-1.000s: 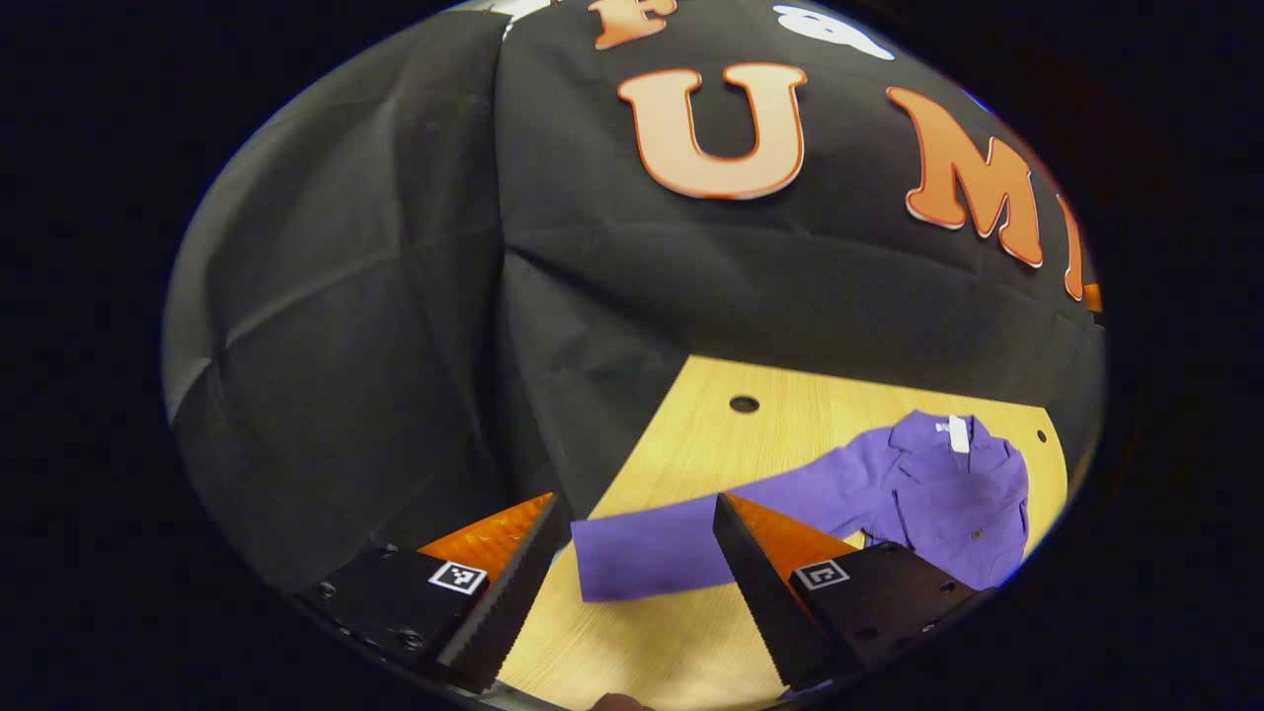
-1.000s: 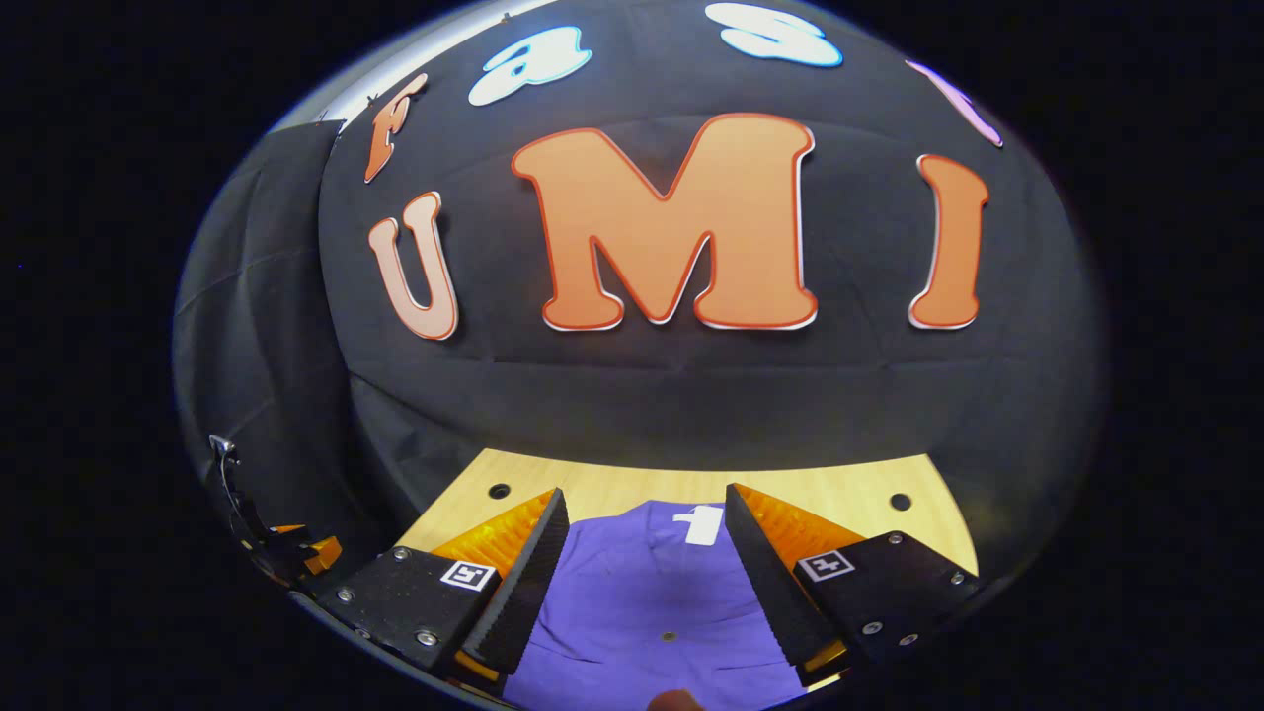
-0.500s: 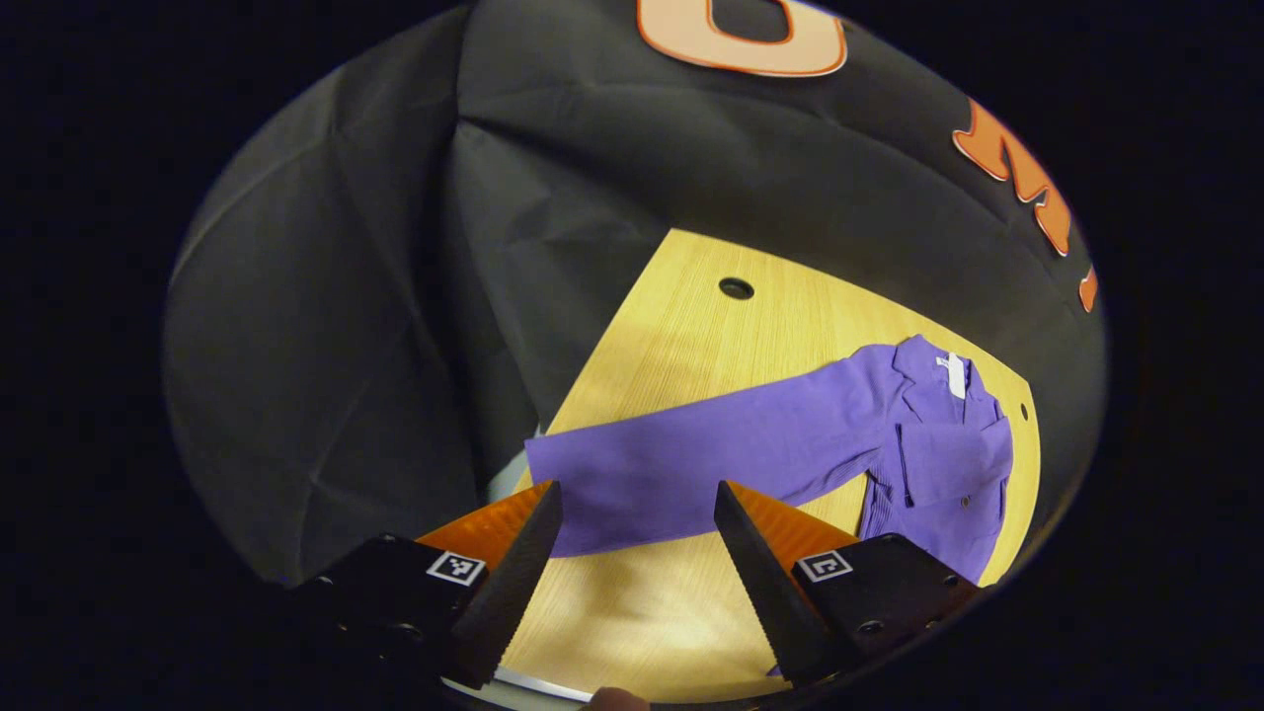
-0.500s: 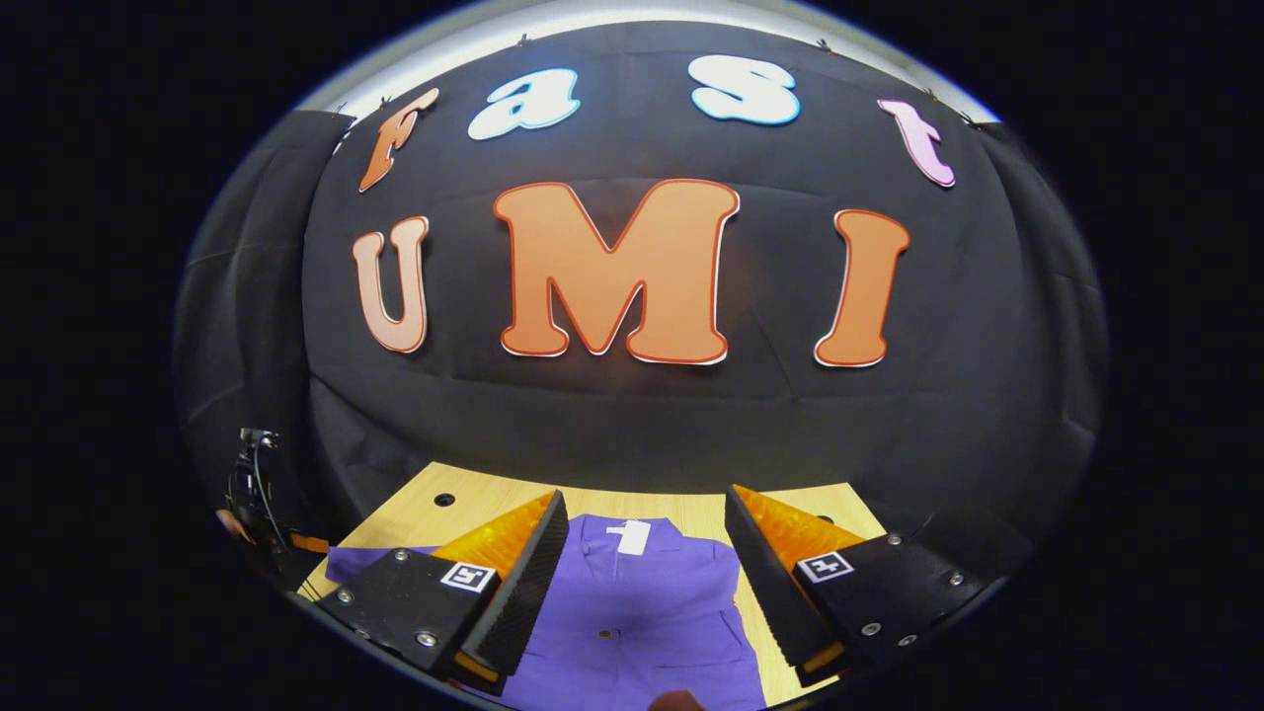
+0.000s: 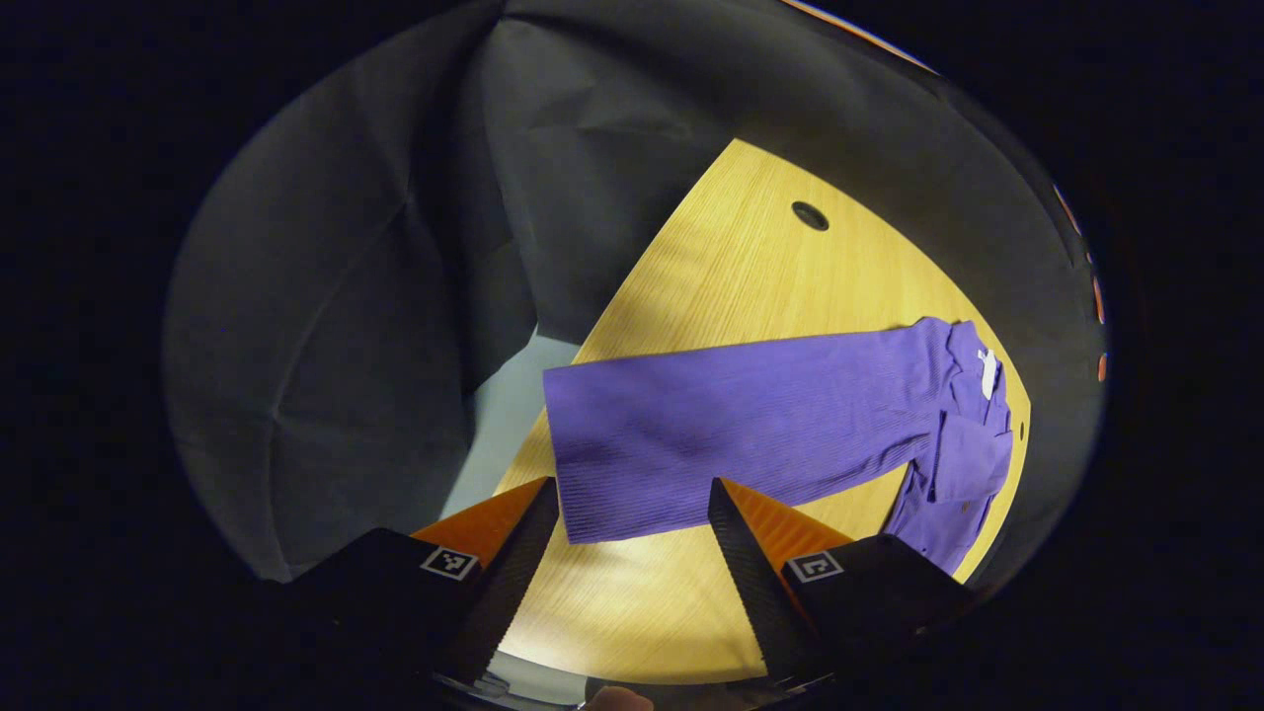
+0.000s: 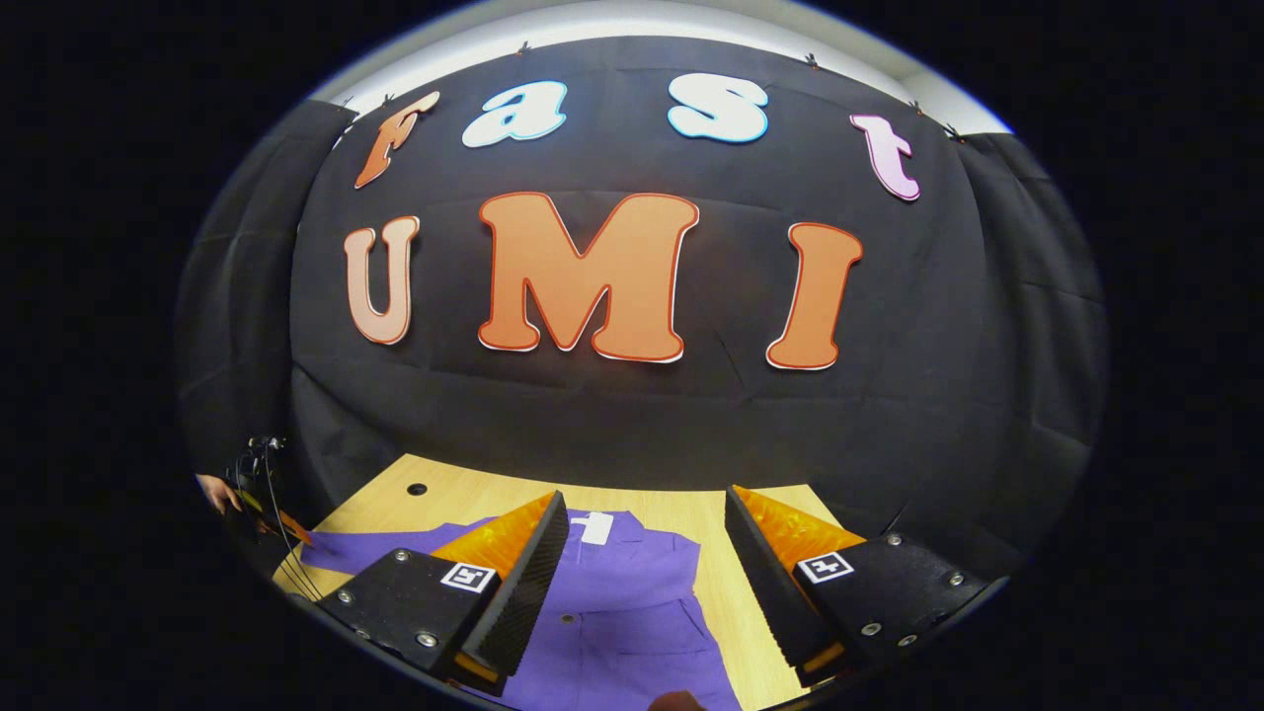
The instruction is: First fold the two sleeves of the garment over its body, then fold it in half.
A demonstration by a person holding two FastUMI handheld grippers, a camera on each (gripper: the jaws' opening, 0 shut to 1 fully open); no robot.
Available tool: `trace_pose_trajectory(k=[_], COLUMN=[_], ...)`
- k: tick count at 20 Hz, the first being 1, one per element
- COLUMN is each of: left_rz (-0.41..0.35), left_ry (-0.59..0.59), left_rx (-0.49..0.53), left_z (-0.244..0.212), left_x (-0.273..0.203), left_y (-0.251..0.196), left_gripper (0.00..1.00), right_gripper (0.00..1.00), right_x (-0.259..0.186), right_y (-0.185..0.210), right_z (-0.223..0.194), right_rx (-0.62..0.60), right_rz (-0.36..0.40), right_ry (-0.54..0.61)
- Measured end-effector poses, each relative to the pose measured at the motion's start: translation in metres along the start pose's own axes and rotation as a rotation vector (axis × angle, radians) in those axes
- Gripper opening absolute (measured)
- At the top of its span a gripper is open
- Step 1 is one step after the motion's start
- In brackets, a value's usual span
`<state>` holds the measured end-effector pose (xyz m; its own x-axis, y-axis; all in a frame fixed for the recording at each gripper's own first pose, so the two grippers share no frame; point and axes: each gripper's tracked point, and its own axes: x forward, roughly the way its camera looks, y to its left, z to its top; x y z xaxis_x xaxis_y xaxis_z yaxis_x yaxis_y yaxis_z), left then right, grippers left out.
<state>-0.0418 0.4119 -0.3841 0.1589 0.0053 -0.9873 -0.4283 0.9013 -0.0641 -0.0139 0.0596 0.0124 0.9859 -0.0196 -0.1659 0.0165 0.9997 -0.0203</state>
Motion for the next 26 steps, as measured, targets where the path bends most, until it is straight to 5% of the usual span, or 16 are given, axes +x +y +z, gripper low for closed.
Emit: trace_pose_trajectory(k=[12, 13, 15, 16, 18, 21, 26], left_rz=[0.045, 0.083, 0.104, 0.092, 0.069, 0.017, -0.041], left_ry=[0.162, 0.179, 0.181, 0.17, 0.168, 0.17, 0.071], left_rx=[-0.077, -0.081, -0.073, -0.069, -0.085, -0.111, 0.041], left_z=[0.007, 0.005, 0.007, 0.009, 0.009, 0.005, 0.026], left_x=[0.052, 0.054, 0.052, 0.052, 0.055, 0.04, -0.018], left_y=[0.013, 0.018, 0.021, 0.019, 0.012, -0.006, -0.057], left_gripper=[0.9, 0.82, 0.37, 0.34, 0.1, 0.04, 0.04], right_gripper=[0.95, 0.95, 0.95, 0.95, 0.95, 0.95, 0.95], right_x=[-0.014, -0.013, -0.011, -0.01, -0.008, -0.003, 0.007], right_y=[-0.011, -0.015, -0.023, -0.025, -0.029, -0.037, -0.053], right_z=[-0.021, -0.022, -0.025, -0.025, -0.026, -0.027, -0.025], right_rx=[-0.063, -0.061, -0.053, -0.046, -0.033, -0.042, -0.043], right_rz=[0.014, 0.009, 0.003, 0.005, 0.01, 0.019, 0.037], right_ry=[0.059, 0.062, 0.071, 0.071, 0.072, 0.074, 0.061])
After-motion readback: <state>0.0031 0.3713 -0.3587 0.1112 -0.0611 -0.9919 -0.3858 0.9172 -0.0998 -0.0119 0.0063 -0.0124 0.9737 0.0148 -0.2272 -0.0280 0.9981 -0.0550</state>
